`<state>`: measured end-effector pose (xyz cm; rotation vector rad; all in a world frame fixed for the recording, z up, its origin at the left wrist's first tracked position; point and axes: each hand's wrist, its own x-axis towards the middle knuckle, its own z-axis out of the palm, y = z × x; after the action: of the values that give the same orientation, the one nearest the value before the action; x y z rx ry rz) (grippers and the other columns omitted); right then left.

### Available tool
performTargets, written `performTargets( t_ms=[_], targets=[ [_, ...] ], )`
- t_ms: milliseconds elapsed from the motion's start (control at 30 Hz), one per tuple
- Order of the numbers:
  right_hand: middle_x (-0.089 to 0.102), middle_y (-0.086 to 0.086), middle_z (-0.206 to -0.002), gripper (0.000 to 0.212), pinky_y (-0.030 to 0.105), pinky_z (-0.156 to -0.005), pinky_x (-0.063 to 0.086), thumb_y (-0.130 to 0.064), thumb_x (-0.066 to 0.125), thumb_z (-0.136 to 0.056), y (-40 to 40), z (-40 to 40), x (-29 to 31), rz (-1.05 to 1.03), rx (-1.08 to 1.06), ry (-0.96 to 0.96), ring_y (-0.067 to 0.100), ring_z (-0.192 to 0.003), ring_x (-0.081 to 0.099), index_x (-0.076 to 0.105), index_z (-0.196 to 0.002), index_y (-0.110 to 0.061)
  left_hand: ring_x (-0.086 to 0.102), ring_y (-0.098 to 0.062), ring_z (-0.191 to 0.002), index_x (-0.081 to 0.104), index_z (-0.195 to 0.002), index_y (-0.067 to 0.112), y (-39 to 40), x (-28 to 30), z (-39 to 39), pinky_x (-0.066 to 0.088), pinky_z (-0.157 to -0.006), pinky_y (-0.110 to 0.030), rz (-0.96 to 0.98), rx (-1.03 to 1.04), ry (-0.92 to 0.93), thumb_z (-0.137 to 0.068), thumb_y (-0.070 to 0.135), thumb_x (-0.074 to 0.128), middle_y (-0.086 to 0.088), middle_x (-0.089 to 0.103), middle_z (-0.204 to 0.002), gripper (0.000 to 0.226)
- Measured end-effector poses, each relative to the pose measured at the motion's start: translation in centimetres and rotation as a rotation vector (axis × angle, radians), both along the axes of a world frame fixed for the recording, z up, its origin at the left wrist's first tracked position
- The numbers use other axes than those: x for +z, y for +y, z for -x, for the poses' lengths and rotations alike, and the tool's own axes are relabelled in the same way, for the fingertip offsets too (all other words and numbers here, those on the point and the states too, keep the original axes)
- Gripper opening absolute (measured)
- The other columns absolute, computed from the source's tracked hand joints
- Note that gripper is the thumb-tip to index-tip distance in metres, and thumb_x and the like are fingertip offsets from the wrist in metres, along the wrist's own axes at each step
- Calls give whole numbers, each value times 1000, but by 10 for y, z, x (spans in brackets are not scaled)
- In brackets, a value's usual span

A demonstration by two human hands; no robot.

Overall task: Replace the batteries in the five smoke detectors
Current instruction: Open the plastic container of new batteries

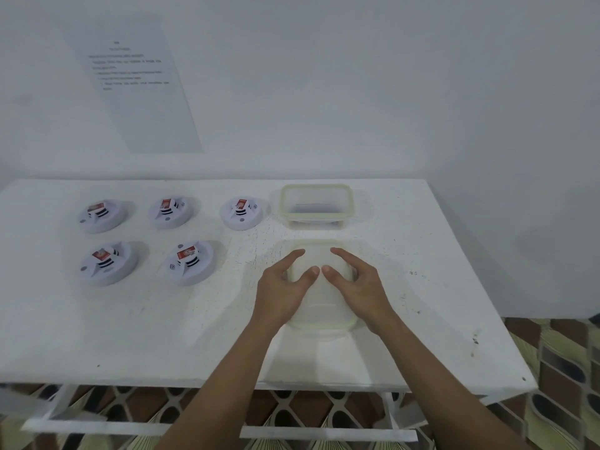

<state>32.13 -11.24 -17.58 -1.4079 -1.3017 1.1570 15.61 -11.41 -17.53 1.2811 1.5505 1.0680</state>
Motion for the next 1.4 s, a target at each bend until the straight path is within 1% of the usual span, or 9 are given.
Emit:
performTargets(
  t_ms=[167, 300, 433, 567, 767, 900, 1067, 1233, 1400],
  targets=[
    [56, -22, -135, 38, 20, -109, 38, -40, 71, -90, 4, -3, -3, -16, 55, -29, -6, -122, 51, 62, -127, -44, 47, 14, -104, 56, -119, 60, 5, -3, 2, 32, -87, -14, 27, -74, -13, -93, 45, 57, 23, 50, -118, 30],
    [56, -15, -143, 43, 35, -114, 42, -40, 73, -89, 27, -17, 10, 22, 283, -110, 6, -131, 53, 63, -130, -38, 41, -8, -126, 50, -132, 51, 27, 4, 16, 29, -100, -25, 24, -153, 217, -91, 38, 58, 8, 38, -132, 44],
    [59, -24, -128, 45, 7, -88, 45, -45, 80, -80, 48, -28, 28, 23, 455, -283, -7, -114, 56, 65, -123, -45, 35, 0, -128, 44, -140, 48, 44, 20, 26, 27, -102, -26, -7, -328, 325, -84, 59, 63, 20, 42, -138, 60],
    [61, -15, -111, 66, 9, -67, 42, -51, 88, -66, 51, -28, 26, -33, 205, -362, -3, -76, 60, 64, -126, -38, 48, -12, -129, 51, -136, 39, 46, 18, 26, 41, -104, -34, 6, -250, 219, -79, 54, 73, 9, 52, -141, 63],
    [51, -8, -125, 62, 25, -92, 43, -51, 75, -82, 17, -26, 3, -53, -78, -292, 11, -111, 52, 54, -138, -33, 48, -15, -99, 40, -140, 37, 17, 5, 3, 40, -82, -27, 24, 192, 107, -80, 54, 71, 3, 31, -123, 69],
    [42, -3, -128, 69, 33, -95, 47, -53, 68, -88, 0, -25, -4, 12, -164, -233, 16, -113, 52, 39, -149, -39, 47, 0, -77, 34, -139, 35, -2, 1, -12, 37, -64, -18, 4, 318, 128, -80, 58, 68, 6, 25, -116, 72],
    [41, -3, -126, 62, 27, -97, 33, -59, 61, -90, -4, -27, -2, 63, -42, -250, 11, -114, 43, 37, -146, -49, 43, 5, -77, 33, -136, 40, -5, 3, -5, 36, -65, -20, 25, 232, 164, -77, 63, 68, 4, 30, -118, 72],
    [39, -1, -123, 60, 27, -94, 32, -58, 66, -87, -2, -36, 10, 74, -1, -299, 12, -113, 43, 45, -143, -48, 47, -11, -106, 51, -129, 49, 3, 8, 15, 36, -87, -21, 20, 57, 214, -76, 61, 72, 3, 35, -118, 58],
    [47, -2, -118, 59, 26, -90, 35, -55, 69, -85, -7, -38, 24, 31, -27, -353, 10, -109, 47, 51, -140, -43, 47, -9, -108, 58, -120, 49, 3, 14, 20, 34, -65, -7, 44, 35, 196, -72, 61, 74, 1, 36, -121, 52]
  ],
)
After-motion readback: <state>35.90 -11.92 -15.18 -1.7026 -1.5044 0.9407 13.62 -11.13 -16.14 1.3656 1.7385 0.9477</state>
